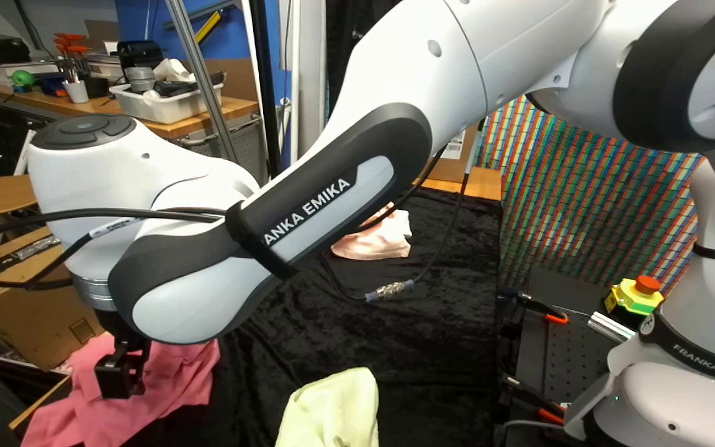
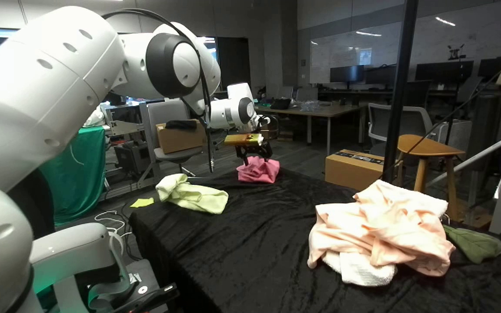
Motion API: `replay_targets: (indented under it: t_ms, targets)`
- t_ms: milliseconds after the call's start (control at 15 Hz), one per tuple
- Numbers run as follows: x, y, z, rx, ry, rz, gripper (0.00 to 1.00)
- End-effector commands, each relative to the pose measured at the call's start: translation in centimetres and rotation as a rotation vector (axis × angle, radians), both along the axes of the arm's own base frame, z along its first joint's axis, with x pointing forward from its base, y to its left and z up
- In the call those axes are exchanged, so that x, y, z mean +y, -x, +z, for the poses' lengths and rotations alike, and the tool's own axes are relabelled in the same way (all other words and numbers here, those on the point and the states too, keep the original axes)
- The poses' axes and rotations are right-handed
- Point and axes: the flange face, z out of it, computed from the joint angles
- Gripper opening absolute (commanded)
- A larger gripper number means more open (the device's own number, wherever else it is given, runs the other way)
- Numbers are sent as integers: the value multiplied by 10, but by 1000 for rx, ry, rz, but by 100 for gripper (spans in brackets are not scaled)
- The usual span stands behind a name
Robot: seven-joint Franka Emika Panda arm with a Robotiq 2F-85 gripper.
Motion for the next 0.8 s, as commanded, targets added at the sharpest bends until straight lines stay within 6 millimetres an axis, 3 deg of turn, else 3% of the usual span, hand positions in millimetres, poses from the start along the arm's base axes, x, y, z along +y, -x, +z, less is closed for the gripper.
replay_targets:
  t_ms: [0, 333, 733]
  targets:
    - [5, -12, 15, -97, 51, -25, 100]
    - [2, -19, 27, -178, 113, -36, 100]
    - [-11, -25, 20, -170, 141, -72, 100]
